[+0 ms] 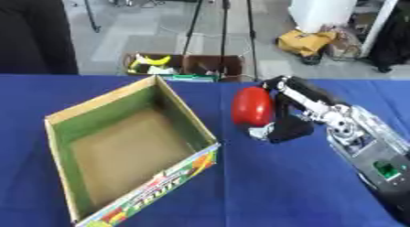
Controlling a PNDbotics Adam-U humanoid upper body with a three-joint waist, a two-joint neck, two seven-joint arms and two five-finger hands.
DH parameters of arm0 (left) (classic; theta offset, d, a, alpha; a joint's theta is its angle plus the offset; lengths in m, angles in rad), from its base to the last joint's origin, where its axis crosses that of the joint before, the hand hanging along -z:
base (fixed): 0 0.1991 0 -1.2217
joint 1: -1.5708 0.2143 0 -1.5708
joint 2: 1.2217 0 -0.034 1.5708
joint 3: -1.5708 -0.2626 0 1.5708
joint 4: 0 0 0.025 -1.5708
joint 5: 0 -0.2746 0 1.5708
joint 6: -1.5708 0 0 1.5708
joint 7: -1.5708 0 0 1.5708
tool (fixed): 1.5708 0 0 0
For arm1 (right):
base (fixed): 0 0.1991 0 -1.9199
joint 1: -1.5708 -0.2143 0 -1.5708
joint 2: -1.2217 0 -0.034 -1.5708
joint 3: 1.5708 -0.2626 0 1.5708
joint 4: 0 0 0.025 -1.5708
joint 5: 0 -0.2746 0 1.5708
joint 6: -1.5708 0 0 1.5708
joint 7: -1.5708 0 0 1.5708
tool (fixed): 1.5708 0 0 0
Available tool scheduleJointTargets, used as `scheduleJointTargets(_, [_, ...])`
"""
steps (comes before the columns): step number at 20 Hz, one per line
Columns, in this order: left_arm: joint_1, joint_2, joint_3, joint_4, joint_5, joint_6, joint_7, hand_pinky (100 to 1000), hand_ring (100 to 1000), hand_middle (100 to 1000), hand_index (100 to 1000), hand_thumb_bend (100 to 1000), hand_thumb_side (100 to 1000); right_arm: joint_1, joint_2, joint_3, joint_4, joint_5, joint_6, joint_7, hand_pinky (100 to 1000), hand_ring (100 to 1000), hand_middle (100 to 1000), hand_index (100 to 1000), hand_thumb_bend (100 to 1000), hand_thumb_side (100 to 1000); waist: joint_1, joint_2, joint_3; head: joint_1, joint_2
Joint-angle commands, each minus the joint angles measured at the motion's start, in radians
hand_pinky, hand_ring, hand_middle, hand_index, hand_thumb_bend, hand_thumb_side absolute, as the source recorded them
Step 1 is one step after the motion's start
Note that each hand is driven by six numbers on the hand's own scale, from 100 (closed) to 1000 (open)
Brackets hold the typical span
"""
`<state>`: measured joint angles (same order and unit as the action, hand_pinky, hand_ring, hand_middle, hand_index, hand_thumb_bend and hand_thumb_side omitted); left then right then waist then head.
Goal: Pick up objects on the table and place them in the box.
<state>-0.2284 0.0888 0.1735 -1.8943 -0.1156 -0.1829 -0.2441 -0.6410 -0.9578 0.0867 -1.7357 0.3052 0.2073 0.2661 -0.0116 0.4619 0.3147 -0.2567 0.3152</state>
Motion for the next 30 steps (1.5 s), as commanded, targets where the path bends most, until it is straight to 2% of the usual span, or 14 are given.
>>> scheduleJointTargets(1, [0.002,0.024,0.008,-0.013,-0.002,0.004,0.002,301,596,630,683,100,901,-0.009,-0.057,-0.035,-0.082,-0.024,0.02,-0.029,360,380,526,575,100,427,-0.002,-0.034,0.001,0.001,0.002])
scheduleJointTargets(7, [0.003,0.027,0.008,-0.015,-0.003,0.006,0.003,301,595,630,683,100,899,-0.032,-0.075,-0.049,-0.211,-0.075,0.06,-0.068,358,380,523,566,100,425,-0.007,-0.044,0.002,-0.004,0.01])
scheduleJointTargets(11, [0.003,0.029,0.007,-0.015,-0.003,0.008,0.003,302,595,630,683,100,898,-0.076,-0.064,-0.033,-0.234,-0.105,0.082,-0.066,356,378,522,566,100,420,-0.012,-0.051,0.008,-0.013,0.014])
scheduleJointTargets(21, [0.0,0.032,0.002,-0.017,-0.001,0.008,-0.001,301,595,629,682,100,896,-0.216,0.013,0.05,-0.18,-0.105,0.089,-0.011,354,375,521,568,100,416,-0.022,-0.055,0.035,-0.04,0.024])
scheduleJointTargets(30, [-0.006,0.035,-0.003,-0.019,0.0,0.005,-0.004,301,595,628,680,100,892,-0.297,0.089,0.11,-0.077,-0.06,0.093,0.004,353,373,522,573,100,412,-0.034,-0.053,0.069,-0.064,0.023])
